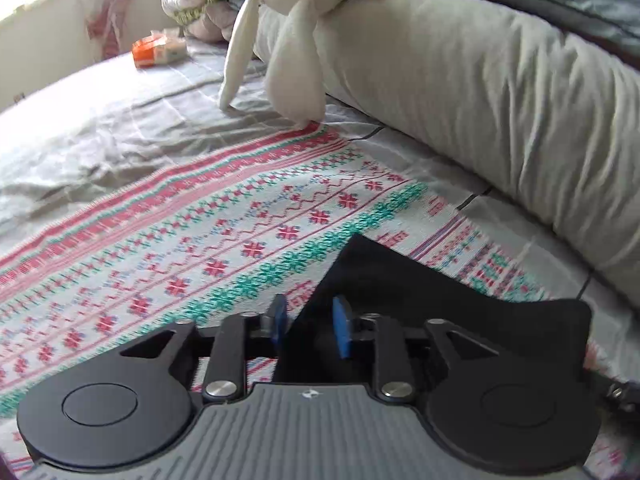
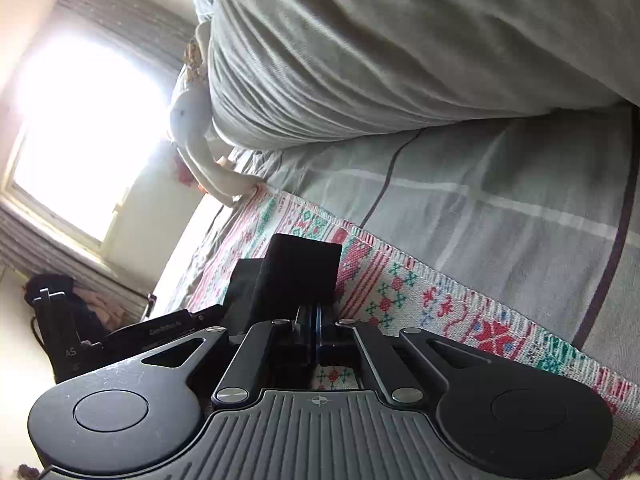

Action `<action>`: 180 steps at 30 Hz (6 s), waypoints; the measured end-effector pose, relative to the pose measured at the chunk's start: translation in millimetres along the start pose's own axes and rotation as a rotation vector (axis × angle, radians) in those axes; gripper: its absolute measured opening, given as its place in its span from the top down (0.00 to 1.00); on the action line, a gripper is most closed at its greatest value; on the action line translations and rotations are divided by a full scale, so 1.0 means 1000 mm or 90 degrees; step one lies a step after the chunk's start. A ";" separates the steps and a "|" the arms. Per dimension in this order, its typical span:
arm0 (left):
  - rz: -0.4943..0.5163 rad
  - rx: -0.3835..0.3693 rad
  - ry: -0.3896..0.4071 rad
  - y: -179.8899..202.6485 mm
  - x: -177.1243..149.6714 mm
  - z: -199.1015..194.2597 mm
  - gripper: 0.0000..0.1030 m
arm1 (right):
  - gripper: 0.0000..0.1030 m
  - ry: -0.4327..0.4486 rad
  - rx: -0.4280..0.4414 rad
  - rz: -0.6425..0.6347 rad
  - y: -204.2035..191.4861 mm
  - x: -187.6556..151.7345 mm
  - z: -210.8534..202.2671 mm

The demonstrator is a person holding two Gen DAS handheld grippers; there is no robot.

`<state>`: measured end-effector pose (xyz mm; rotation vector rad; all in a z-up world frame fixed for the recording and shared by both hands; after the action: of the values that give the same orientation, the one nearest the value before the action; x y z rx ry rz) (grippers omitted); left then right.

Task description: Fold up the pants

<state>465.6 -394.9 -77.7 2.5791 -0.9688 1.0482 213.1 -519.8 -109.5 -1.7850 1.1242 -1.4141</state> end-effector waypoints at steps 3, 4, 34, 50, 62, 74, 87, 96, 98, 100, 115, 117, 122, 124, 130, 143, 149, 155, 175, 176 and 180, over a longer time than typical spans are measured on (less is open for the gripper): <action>-0.037 -0.038 -0.005 -0.004 0.011 0.014 0.47 | 1.00 0.004 -0.024 -0.028 -0.006 0.002 0.000; -0.045 -0.043 -0.002 -0.004 0.014 0.018 0.48 | 1.00 0.014 -0.039 -0.045 -0.009 0.001 -0.001; -0.028 0.006 0.170 0.059 0.055 0.000 0.82 | 0.99 0.199 -0.085 -0.239 -0.058 -0.004 -0.036; -0.002 0.050 0.137 0.073 0.034 0.038 0.59 | 0.87 0.108 -0.279 -0.267 -0.045 -0.010 -0.005; -0.048 0.121 0.082 0.025 -0.027 -0.068 0.25 | 0.41 0.099 -0.212 -0.297 -0.057 -0.008 -0.006; -0.173 0.143 0.050 -0.037 -0.111 -0.200 0.08 | 0.20 -0.005 -0.205 -0.369 -0.145 -0.017 -0.065; -0.239 0.204 0.043 -0.090 -0.202 -0.325 0.00 | 0.08 -0.111 -0.204 -0.432 -0.214 -0.093 -0.139; -0.259 0.293 0.009 -0.128 -0.259 -0.365 0.00 | 0.04 -0.202 -0.170 -0.470 -0.226 -0.182 -0.155; -0.267 0.301 0.013 -0.135 -0.271 -0.368 0.00 | 0.03 -0.222 -0.161 -0.470 -0.222 -0.201 -0.155; -0.282 0.306 0.026 -0.142 -0.284 -0.368 0.00 | 0.03 -0.239 -0.152 -0.465 -0.214 -0.219 -0.154; -0.446 0.396 -0.007 -0.288 -0.347 -0.368 0.00 | 0.03 -0.334 -0.125 -0.505 -0.246 -0.309 -0.069; -0.477 0.388 -0.012 -0.306 -0.359 -0.366 0.00 | 0.03 -0.341 -0.112 -0.517 -0.260 -0.326 -0.052; -0.533 0.386 -0.022 -0.341 -0.385 -0.370 0.00 | 0.03 -0.375 -0.062 -0.566 -0.303 -0.378 -0.008; -0.541 0.391 -0.021 -0.351 -0.391 -0.376 0.02 | 0.03 -0.387 -0.021 -0.604 -0.328 -0.404 0.012; -0.589 0.341 -0.011 -0.380 -0.409 -0.394 0.25 | 0.06 -0.493 0.136 -0.672 -0.399 -0.493 0.085; -0.598 0.332 -0.066 -0.402 -0.425 -0.385 0.36 | 0.47 -0.652 0.184 -0.706 -0.447 -0.609 0.200; -0.606 0.333 -0.075 -0.405 -0.428 -0.385 0.36 | 0.86 -0.663 0.203 -0.768 -0.448 -0.632 0.200; -0.618 0.338 -0.080 -0.405 -0.430 -0.386 0.36 | 0.99 -0.635 0.229 -0.777 -0.472 -0.639 0.194; -0.682 0.301 -0.020 -0.405 -0.427 -0.398 0.35 | 0.34 -0.625 0.253 -0.783 -0.492 -0.620 0.192; -0.679 0.300 -0.022 -0.404 -0.426 -0.397 0.35 | 0.34 -0.637 0.251 -0.773 -0.487 -0.619 0.193; -0.673 0.294 -0.040 -0.399 -0.421 -0.391 0.35 | 0.37 -0.656 0.246 -0.753 -0.478 -0.627 0.194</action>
<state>278.7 279.1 -53.2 2.8018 0.7135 0.8896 472.9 247.1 -45.2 -2.4204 -0.8009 -0.7899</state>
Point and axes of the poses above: each gripper's, at about its wrist camera, not at the fingertips, and z roughly the way its jaws point, y to its right, x to its top, the point moved 2 cm from there along z, roughly the way its jaws point, and after that the axes turned 13 degrees about x, right-handed, at the moved point
